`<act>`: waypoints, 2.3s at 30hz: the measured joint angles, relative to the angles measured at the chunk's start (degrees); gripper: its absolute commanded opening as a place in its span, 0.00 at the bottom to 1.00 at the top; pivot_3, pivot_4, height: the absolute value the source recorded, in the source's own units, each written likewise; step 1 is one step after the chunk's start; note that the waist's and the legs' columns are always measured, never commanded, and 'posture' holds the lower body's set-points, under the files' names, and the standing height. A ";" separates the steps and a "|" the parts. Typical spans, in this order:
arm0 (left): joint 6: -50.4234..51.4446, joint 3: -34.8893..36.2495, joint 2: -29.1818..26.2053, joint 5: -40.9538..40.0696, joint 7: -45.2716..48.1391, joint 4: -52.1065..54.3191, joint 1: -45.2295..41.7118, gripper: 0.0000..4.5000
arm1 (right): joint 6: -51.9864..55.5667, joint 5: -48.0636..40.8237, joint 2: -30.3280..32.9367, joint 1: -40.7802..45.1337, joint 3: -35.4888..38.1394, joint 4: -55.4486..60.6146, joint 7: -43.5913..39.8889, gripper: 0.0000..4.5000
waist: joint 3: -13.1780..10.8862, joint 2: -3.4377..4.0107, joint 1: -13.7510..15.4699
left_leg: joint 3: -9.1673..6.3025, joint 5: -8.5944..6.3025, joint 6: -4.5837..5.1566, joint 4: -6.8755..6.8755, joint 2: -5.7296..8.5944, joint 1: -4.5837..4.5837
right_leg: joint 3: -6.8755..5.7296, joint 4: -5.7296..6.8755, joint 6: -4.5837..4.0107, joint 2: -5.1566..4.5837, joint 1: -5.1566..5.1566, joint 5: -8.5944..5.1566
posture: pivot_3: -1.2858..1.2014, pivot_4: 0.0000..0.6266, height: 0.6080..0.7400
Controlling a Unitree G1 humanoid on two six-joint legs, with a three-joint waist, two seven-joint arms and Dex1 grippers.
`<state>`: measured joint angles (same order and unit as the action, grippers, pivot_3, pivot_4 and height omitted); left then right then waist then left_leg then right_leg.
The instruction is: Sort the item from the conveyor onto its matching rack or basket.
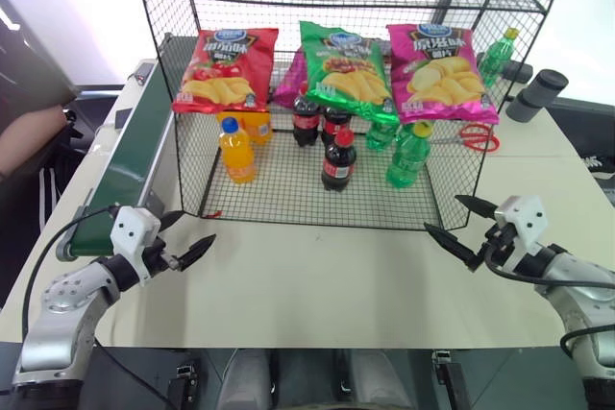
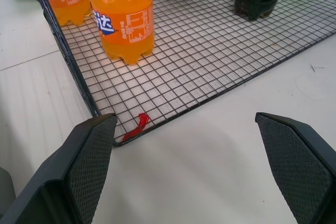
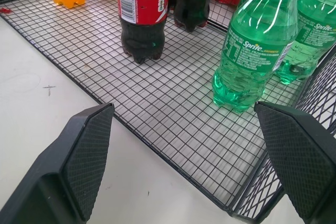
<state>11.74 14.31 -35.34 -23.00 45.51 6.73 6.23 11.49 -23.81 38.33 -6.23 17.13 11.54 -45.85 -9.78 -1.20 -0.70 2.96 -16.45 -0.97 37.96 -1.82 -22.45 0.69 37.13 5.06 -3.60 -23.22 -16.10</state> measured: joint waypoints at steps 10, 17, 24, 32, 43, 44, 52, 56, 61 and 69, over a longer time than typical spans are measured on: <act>-1.09 -0.01 0.42 1.04 -0.73 -1.53 -0.32 1.00 | -0.66 0.00 -0.01 -0.04 0.04 0.00 -0.01 0.99 | 0.00 0.00 0.00 | 0.01 0.00 0.00 0.01 0.00 0.00 | -0.01 0.00 0.03 0.04 0.01 0.01 | 0.52 0.24 1.00; -1.64 0.00 0.78 1.12 -0.79 -2.15 -0.79 1.00 | -0.70 -0.01 -0.03 0.18 0.04 -0.01 0.16 0.99 | 0.00 0.00 0.00 | 0.01 0.00 0.00 0.03 0.00 0.01 | -0.01 0.02 0.04 0.05 0.01 0.02 | 0.52 0.24 1.00; -4.23 0.00 1.68 1.26 -0.99 -2.18 -1.31 1.00 | -1.00 -0.05 -1.13 0.27 0.04 0.28 0.66 0.99 | 0.01 -0.01 0.01 | 0.01 0.00 0.00 0.03 0.00 0.01 | -0.01 0.03 0.06 0.06 0.02 0.03 | 0.52 0.24 1.00; -7.68 -0.20 3.14 1.94 -1.90 -1.87 -0.54 1.00 | -2.60 -0.17 -3.58 -1.33 0.03 2.01 1.10 0.99 | 0.02 -0.01 -0.01 | 0.01 0.00 0.00 0.04 0.00 0.02 | -0.01 0.04 0.07 0.07 0.03 0.03 | 0.52 0.24 1.00; -7.09 -1.59 5.05 2.81 -4.68 0.34 0.79 1.00 | -2.36 -0.17 -4.51 -2.14 -0.24 3.10 1.74 0.99 | 0.03 0.00 -0.01 | 0.01 0.00 0.00 0.06 0.00 0.04 | -0.01 0.07 0.07 0.09 0.04 0.04 | 0.52 0.24 1.00; -6.83 -1.60 5.05 2.80 -4.85 0.34 0.78 1.00 | -2.36 -0.16 -4.60 -2.12 -0.24 3.10 1.79 0.99 | 0.03 0.00 -0.01 | 0.01 0.00 0.01 0.06 0.00 0.04 | -0.01 0.07 0.07 0.09 0.04 0.03 | 0.52 0.24 1.00; -4.28 -1.56 5.02 2.75 -7.20 0.53 -0.41 1.00 | -3.38 0.17 -5.38 1.27 -1.18 0.24 2.15 0.99 | 0.04 -0.01 -0.01 | 0.01 0.00 0.01 0.09 0.00 0.05 | -0.01 0.08 0.08 0.13 0.05 0.04 | 0.52 0.24 1.00; -3.73 -1.50 5.02 2.61 -7.50 0.59 -0.04 1.00 | -3.85 0.55 -5.41 2.69 -1.76 -1.12 2.01 0.99 | 0.04 -0.01 -0.02 | 0.01 0.00 0.01 0.09 0.00 0.05 | 0.00 0.10 0.08 0.13 0.06 0.04 | 0.52 0.24 1.00; -3.58 -1.52 5.08 2.72 -8.53 0.62 0.06 1.00 | -4.44 1.73 -5.41 4.49 -2.98 -3.37 2.08 0.99 | 0.04 -0.01 -0.02 | 0.01 0.00 0.01 0.10 0.00 0.06 | 0.00 0.10 0.08 0.13 0.05 0.04 | 0.52 0.24 1.00; -3.52 -1.62 5.09 3.06 -9.09 0.65 0.07 1.00 | -4.50 1.78 -5.63 4.46 -3.07 -3.39 2.39 0.99 | 0.05 0.00 -0.03 | 0.01 0.00 0.01 0.09 0.00 0.07 | 0.00 0.13 0.08 0.12 0.06 0.04 | 0.52 0.24 1.00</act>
<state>8.22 12.69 -30.25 -19.94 36.42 7.38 6.30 6.99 -22.02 32.69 -1.77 14.05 8.15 -43.46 -9.73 -1.20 -0.72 2.97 -16.45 -0.96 38.06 -1.82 -22.37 0.69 37.26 5.14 -3.47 -23.16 -16.06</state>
